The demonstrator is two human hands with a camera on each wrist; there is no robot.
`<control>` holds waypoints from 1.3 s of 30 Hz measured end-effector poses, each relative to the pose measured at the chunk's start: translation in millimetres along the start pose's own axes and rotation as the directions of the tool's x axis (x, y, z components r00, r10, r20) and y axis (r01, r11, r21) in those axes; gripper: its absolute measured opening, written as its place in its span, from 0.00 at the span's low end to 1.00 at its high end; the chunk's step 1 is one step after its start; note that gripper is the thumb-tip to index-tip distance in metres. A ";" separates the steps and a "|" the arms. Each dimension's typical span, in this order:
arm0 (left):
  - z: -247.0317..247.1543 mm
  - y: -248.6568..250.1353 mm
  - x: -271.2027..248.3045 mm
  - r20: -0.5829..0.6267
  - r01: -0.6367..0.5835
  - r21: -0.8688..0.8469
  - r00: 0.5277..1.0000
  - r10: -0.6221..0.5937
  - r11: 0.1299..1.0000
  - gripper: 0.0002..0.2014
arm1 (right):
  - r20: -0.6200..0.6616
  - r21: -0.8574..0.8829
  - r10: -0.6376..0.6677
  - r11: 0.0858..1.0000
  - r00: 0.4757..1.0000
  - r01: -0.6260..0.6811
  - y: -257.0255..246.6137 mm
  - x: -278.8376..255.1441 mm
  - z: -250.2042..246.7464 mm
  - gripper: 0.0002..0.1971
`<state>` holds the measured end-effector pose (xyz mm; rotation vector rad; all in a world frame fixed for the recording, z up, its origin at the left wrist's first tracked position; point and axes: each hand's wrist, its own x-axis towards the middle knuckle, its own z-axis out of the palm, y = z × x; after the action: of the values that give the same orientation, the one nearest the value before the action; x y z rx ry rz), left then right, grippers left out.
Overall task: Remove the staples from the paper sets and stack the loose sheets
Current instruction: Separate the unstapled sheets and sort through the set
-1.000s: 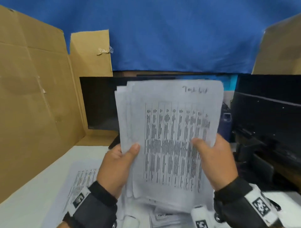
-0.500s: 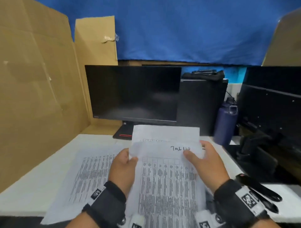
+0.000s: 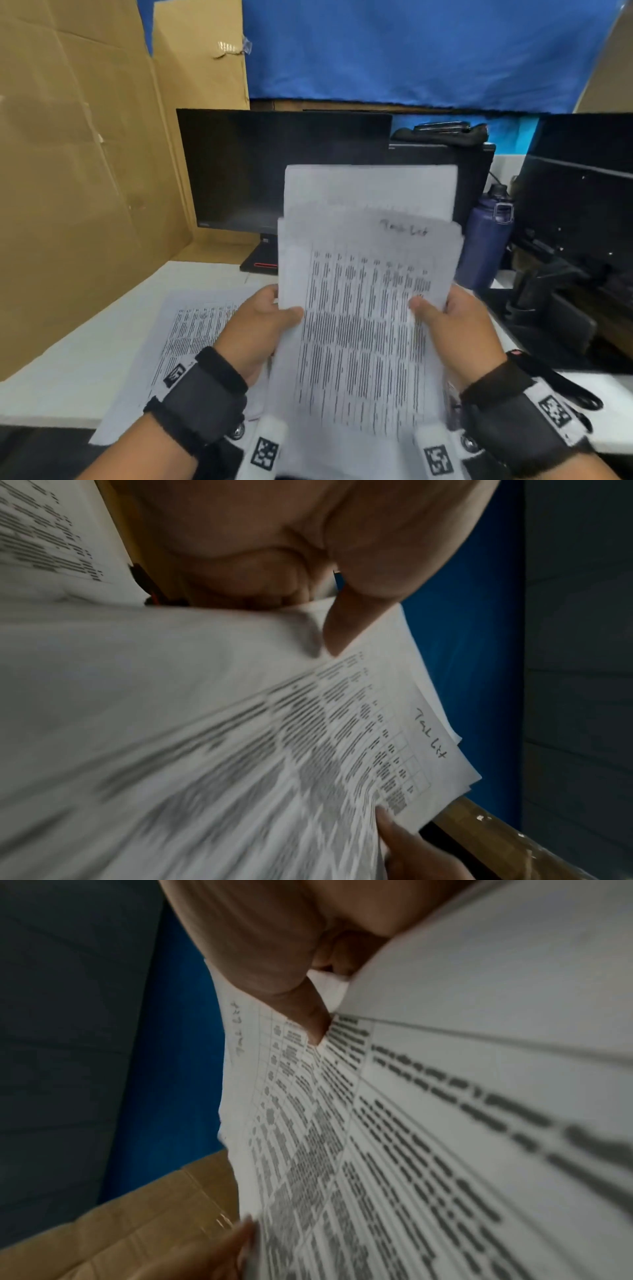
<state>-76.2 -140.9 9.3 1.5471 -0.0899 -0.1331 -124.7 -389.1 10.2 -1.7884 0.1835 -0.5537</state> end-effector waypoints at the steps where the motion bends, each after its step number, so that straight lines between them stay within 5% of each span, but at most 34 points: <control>1: 0.7 5.1 -3.9 0.041 -0.032 0.040 0.999 0.030 0.999 0.13 | -0.027 -0.001 -0.065 0.998 0.998 0.065 -13.1 1.1 -2.4 0.10; 4: 7.3 31.7 -16.5 0.029 -0.245 0.125 0.970 0.243 0.962 0.15 | -0.045 -0.021 -0.265 0.964 0.963 0.264 -52.7 2.8 -7.1 0.11; 7: 13.2 56.8 -21.4 -0.030 -0.460 0.107 0.885 0.465 0.881 0.17 | -0.081 -0.027 -0.423 0.906 0.903 0.422 -79.5 4.2 -5.5 0.14; 10: 16.4 60.7 -16.5 -0.109 -0.546 0.104 0.824 0.556 0.831 0.17 | -0.153 -0.017 -0.516 0.854 0.843 0.519 -85.7 7.8 0.0 0.15; 21: 11.3 -16.5 -3.4 -0.123 -0.251 0.053 0.959 0.255 0.967 0.14 | -0.021 -0.004 -0.251 0.968 0.968 0.251 -5.8 1.2 18.4 0.14; 28: 11.5 -6.8 3.4 -0.165 -0.391 -0.079 0.912 0.374 0.917 0.28 | -0.045 0.092 -0.247 0.964 0.968 0.250 -5.9 7.0 19.6 0.18; 31: 14.3 -7.3 10.1 -0.093 -0.374 -0.116 0.927 0.365 0.920 0.24 | -0.011 0.130 -0.192 0.973 0.981 0.192 -4.0 11.7 21.2 0.16; 34: 15.1 -12.4 16.8 -0.180 -0.279 -0.149 0.951 0.252 0.949 0.17 | 0.003 0.080 -0.179 0.981 0.984 0.178 -2.1 15.5 24.4 0.11; 36: 12.9 -10.2 18.2 -0.269 -0.284 -0.163 0.934 0.234 0.945 0.14 | 0.003 0.048 -0.229 0.972 0.973 0.229 -2.2 17.7 24.2 0.10; 39: 12.0 7.2 14.4 -0.300 -0.408 -0.021 0.873 0.384 0.913 0.12 | 0.001 0.096 -0.314 0.945 0.950 0.312 -9.9 16.3 23.2 0.03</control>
<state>-63.5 -154.8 16.4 1.4179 -0.1651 0.4138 -101.3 -372.7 19.5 -1.7386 -0.1405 -0.7608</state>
